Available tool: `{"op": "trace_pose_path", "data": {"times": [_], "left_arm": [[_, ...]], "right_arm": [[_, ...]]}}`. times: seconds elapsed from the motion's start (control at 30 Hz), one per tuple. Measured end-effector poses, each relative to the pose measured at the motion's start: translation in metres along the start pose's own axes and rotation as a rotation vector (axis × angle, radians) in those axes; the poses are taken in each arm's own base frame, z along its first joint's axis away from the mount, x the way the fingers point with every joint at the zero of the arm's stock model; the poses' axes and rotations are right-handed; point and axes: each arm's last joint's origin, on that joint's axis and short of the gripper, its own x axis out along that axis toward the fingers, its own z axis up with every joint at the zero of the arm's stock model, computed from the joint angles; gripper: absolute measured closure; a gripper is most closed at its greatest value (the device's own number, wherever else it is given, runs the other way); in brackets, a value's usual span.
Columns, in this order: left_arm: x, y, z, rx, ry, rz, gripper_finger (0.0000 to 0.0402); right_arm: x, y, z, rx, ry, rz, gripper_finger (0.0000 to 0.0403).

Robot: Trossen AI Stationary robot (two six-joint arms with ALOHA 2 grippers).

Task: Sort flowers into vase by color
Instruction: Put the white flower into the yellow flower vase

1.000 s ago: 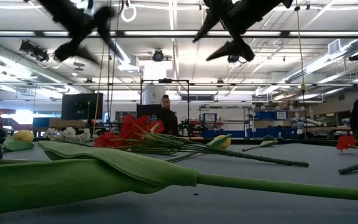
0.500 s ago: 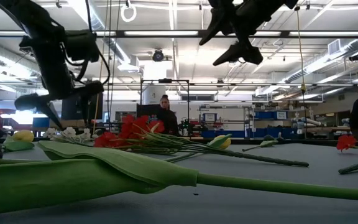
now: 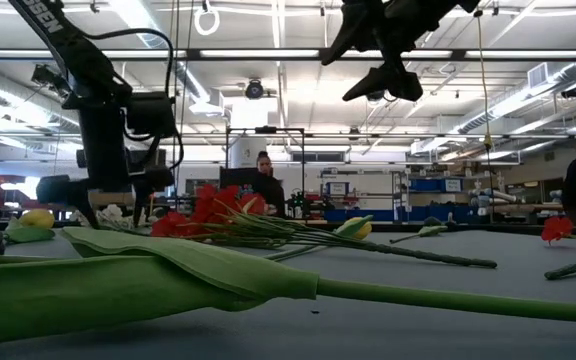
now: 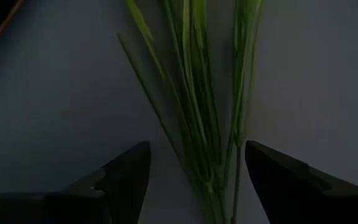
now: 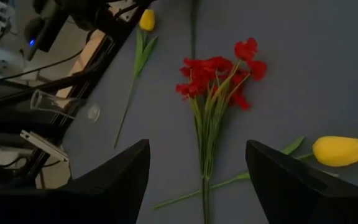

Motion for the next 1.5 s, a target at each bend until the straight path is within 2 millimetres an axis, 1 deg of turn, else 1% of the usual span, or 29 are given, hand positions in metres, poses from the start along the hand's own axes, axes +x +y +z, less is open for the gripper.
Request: {"op": "trace_pose_path", "data": {"times": [0.1, 0.2, 0.3, 0.47, 0.5, 0.53, 0.63, 0.7, 0.77, 0.83, 0.9, 1.0, 1.1, 1.2, 1.33, 1.4, 1.5], "left_arm": [[0.005, 0.000, -0.001, 0.004, 0.003, 0.028, 0.0134], [0.006, 0.000, -0.001, 0.025, 0.008, 0.035, 0.0159], [0.005, -0.002, -0.001, 0.074, 0.017, 0.043, 0.0219], [0.003, -0.009, 0.001, 0.104, 0.025, 0.017, 0.0356], [0.002, -0.011, 0.001, 0.098, 0.031, -0.005, 0.0376], [0.002, -0.014, 0.001, 0.087, 0.038, -0.029, 0.0386], [-0.001, -0.022, 0.001, 0.054, 0.100, -0.128, 0.0387], [-0.007, -0.031, 0.001, 0.039, 0.149, -0.252, 0.0387], [-0.017, -0.044, 0.001, 0.090, 0.167, -0.425, 0.0388], [-0.031, -0.058, 0.002, 0.168, 0.163, -0.631, 0.0389], [-0.049, -0.073, 0.004, 0.252, 0.137, -0.873, 0.0389], [-0.074, -0.085, 0.005, 0.376, 0.076, -1.169, 0.0389], [-0.094, -0.090, 0.003, 0.480, 0.020, -1.387, 0.0389], [-0.106, -0.092, -0.004, 0.526, 0.002, -1.494, 0.0389], [-0.117, -0.093, -0.021, 0.617, -0.008, -1.557, 0.0390], [-0.126, -0.095, -0.029, 0.659, -0.012, -1.593, 0.0390], [-0.145, -0.101, -0.033, 0.705, -0.062, -1.668, 0.0390]], "right_arm": [[0.000, 0.002, -0.002, -0.012, 0.006, 0.005, 0.0131], [0.000, 0.004, -0.005, -0.026, 0.012, 0.009, 0.0131], [0.001, 0.006, -0.007, -0.039, 0.018, 0.013, 0.0131], [0.001, 0.007, -0.008, -0.052, 0.018, 0.013, 0.0131], [0.001, 0.007, -0.008, -0.054, 0.018, 0.014, 0.0131], [0.001, 0.007, -0.008, -0.054, 0.018, 0.014, 0.0131], [0.001, 0.007, -0.008, -0.055, 0.018, 0.014, 0.0131], [0.001, 0.007, -0.008, -0.057, 0.017, 0.014, 0.0131], [0.000, 0.007, -0.008, -0.055, 0.016, 0.015, 0.0131], [-0.002, 0.008, -0.008, -0.057, 0.008, 0.018, 0.0131], [-0.006, 0.009, -0.007, -0.059, -0.024, 0.016, 0.0131], [-0.014, 0.011, -0.006, -0.061, -0.081, -0.004, 0.0131], [-0.024, 0.016, -0.003, -0.075, -0.167, 0.003, 0.0131], [-0.032, 0.023, 0.004, -0.122, -0.258, 0.073, 0.0131], [-0.037, 0.033, 0.014, -0.162, -0.379, 0.157, 0.0131], [-0.036, 0.033, 0.016, -0.160, -0.409, 0.149, 0.0130], [-0.032, 0.031, 0.017, -0.158, -0.407, 0.125, 0.0130]]}}
